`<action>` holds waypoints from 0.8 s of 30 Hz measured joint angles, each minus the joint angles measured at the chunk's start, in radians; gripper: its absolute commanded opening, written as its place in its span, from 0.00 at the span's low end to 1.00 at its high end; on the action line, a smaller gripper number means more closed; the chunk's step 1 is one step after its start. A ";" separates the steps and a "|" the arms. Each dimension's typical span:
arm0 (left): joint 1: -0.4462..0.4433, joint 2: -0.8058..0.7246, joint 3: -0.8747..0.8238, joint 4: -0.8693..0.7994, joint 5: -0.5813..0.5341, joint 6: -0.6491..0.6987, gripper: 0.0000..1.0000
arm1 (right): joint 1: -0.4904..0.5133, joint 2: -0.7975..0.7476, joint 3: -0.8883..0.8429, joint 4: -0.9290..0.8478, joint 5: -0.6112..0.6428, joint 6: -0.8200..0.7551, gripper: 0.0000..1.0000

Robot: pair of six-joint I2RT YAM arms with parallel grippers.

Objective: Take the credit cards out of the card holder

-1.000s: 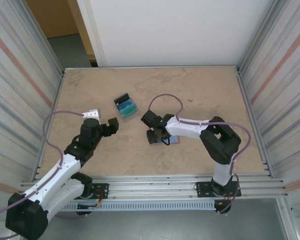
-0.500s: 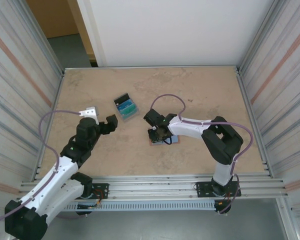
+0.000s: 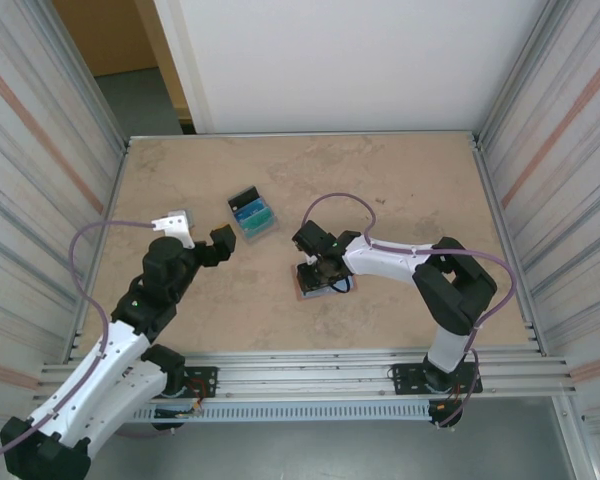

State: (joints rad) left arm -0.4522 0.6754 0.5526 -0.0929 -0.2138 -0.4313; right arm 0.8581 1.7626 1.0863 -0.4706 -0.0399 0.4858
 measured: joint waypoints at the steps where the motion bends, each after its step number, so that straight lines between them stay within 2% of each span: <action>1: -0.001 0.000 0.003 0.000 0.000 0.000 0.99 | 0.000 0.000 0.001 -0.006 0.013 0.000 0.35; 9: -0.002 -0.016 0.006 -0.013 0.000 0.001 0.99 | 0.000 0.000 0.023 -0.055 0.090 0.001 0.35; 11: -0.002 -0.026 0.006 -0.014 0.000 0.001 0.99 | 0.000 -0.004 0.024 -0.063 0.105 0.003 0.29; 15: -0.002 -0.034 0.007 -0.014 0.000 0.008 0.99 | 0.000 -0.015 0.028 -0.090 0.148 0.004 0.25; 20: -0.002 -0.034 0.007 -0.015 0.000 0.011 0.99 | 0.000 -0.024 0.034 -0.107 0.174 0.004 0.27; 24: -0.002 -0.034 0.007 -0.015 0.000 0.011 0.99 | 0.005 -0.026 0.034 -0.091 0.137 0.003 0.32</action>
State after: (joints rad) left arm -0.4538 0.6411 0.5594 -0.1078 -0.2134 -0.4198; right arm 0.8627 1.7363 1.1202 -0.5613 0.0975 0.4892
